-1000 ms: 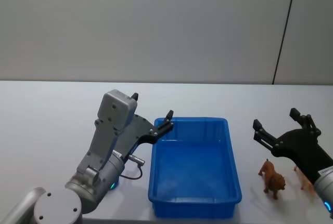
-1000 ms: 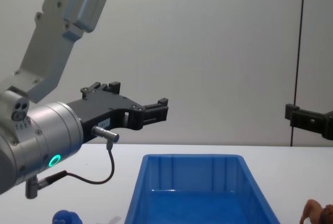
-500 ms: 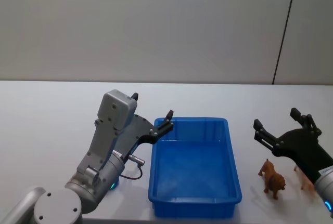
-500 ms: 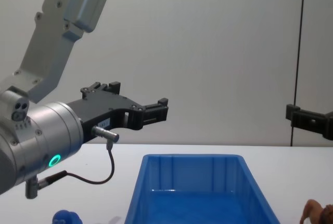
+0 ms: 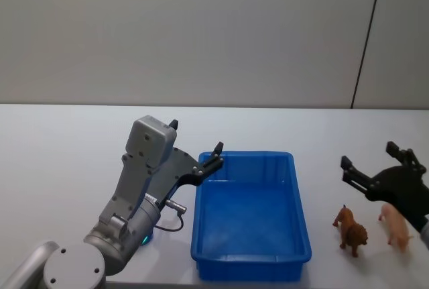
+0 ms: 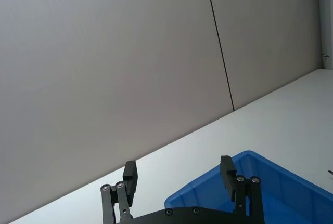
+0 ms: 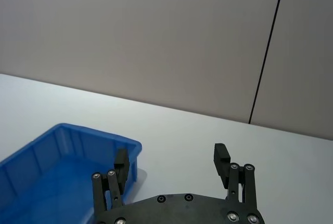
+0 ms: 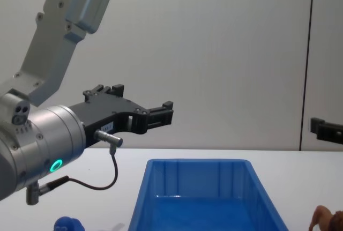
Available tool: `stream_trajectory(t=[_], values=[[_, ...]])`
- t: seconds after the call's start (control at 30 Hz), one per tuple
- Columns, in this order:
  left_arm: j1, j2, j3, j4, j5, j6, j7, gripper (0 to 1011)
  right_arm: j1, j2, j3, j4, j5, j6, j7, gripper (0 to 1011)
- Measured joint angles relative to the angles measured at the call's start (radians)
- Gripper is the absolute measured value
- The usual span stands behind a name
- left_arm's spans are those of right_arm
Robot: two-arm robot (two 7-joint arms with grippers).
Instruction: Pick up the two dolls from the table and place them into the box.
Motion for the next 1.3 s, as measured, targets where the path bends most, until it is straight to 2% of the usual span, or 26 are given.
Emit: stream_trajectory(t=[0.3,0.63,0.97,1.3], values=[[0.0,0.0,0.0,0.0,0.0,0.0,0.0,1001,0.002,0.044,0.036,0.026,0.017,0.056,0.034,1001],[0.0,0.0,0.0,0.0,0.0,0.0,0.0,1001,-0.014,0.083,0.061,0.045,0.01,0.105,0.05,1001],[0.0,0.0,0.0,0.0,0.0,0.0,0.0,1001,-0.03,0.102,0.07,0.057,-0.01,0.142,0.055,1001],[0.0,0.0,0.0,0.0,0.0,0.0,0.0,1001,-0.033,0.106,0.068,0.077,-0.032,0.203,0.072,1001]])
